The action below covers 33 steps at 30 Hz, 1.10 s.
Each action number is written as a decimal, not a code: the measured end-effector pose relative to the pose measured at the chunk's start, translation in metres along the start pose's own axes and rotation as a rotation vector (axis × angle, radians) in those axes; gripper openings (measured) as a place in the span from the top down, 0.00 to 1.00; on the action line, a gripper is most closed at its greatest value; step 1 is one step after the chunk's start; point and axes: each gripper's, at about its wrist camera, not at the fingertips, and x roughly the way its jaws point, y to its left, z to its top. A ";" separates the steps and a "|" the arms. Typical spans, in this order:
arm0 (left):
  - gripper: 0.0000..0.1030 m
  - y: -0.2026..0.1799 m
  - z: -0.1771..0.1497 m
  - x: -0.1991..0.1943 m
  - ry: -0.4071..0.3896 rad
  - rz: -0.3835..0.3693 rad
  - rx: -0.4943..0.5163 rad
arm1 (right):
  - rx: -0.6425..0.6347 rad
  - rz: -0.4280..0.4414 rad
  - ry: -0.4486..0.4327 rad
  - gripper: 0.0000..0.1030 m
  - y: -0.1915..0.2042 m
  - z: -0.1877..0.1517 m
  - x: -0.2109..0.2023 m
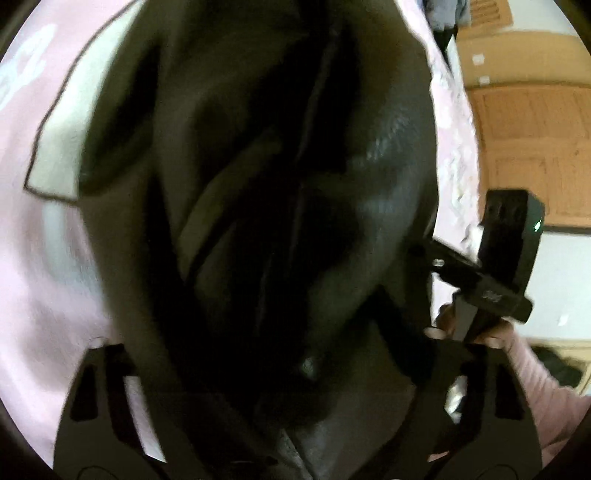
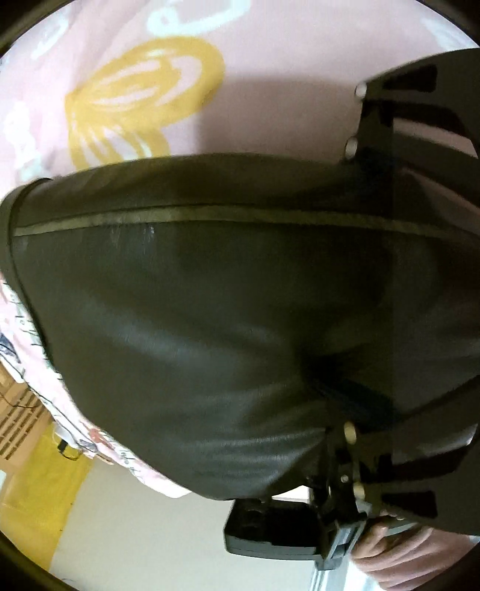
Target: Fold large clothes
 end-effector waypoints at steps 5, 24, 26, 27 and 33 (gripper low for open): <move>0.47 -0.020 -0.014 0.007 -0.015 -0.056 -0.033 | 0.028 0.046 0.019 0.67 0.001 -0.003 -0.015; 0.62 -0.107 -0.135 -0.082 -0.302 -0.323 -0.038 | -0.237 0.207 0.081 0.84 0.135 -0.022 -0.133; 0.62 -0.114 -0.162 -0.114 -0.369 -0.313 -0.034 | -0.313 0.224 0.084 0.84 0.177 -0.027 -0.143; 0.62 -0.113 -0.181 -0.130 -0.401 -0.301 -0.028 | -0.364 0.235 0.087 0.84 0.201 -0.033 -0.149; 0.62 -0.124 -0.292 -0.256 -0.660 -0.151 -0.031 | -0.626 0.376 0.074 0.84 0.376 -0.058 -0.152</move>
